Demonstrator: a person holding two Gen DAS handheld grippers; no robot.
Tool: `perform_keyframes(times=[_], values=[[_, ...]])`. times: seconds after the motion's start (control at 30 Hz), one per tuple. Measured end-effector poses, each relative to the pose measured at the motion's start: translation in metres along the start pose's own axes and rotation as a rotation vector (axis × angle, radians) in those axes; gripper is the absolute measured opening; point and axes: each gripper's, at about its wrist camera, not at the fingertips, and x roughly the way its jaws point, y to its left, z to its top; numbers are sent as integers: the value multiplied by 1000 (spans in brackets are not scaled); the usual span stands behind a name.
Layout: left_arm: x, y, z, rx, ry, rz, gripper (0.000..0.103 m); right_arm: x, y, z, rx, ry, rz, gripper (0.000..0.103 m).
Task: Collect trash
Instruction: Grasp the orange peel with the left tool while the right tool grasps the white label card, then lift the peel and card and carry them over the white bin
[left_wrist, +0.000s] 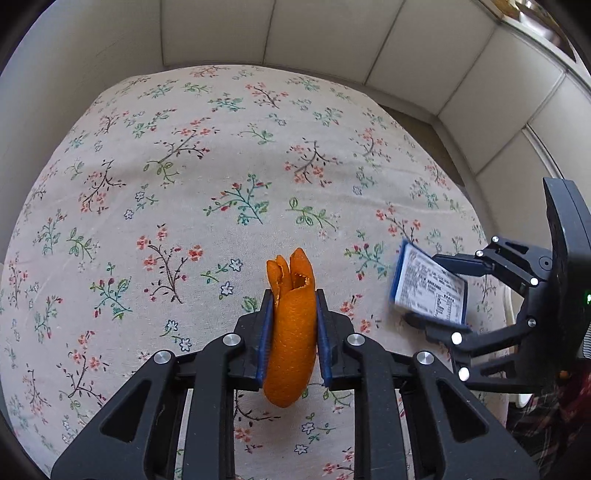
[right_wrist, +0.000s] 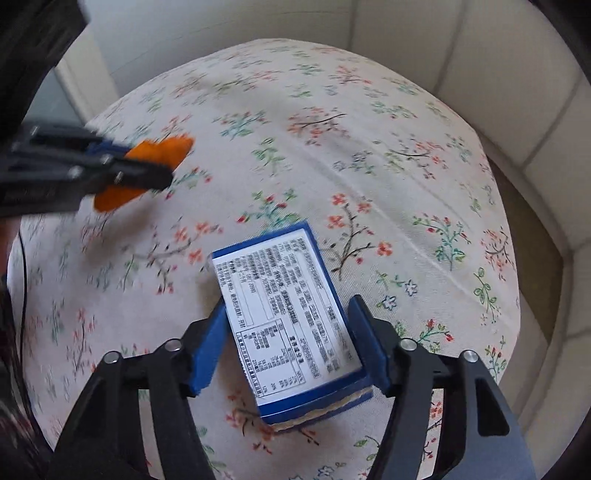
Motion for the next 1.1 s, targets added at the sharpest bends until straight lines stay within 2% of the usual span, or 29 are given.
perform_keyframes(times=[0.17,0.4,0.6,0.8,1.1], values=[[-7,13,8,-80,-52,9,20,-4,-1,21,116,-64,-41,57],[-22,31,17,-177,-132,49,20,-31,-1,49,279,-206,-75,57],[-50,28,20,-180,-234,87,20,-64,8,63,312,-328,-131,57],[-77,17,19,-184,-317,100,20,-97,16,63,321,-425,-212,57],[-107,-19,6,-154,-415,109,20,-131,12,45,354,-496,-258,57]])
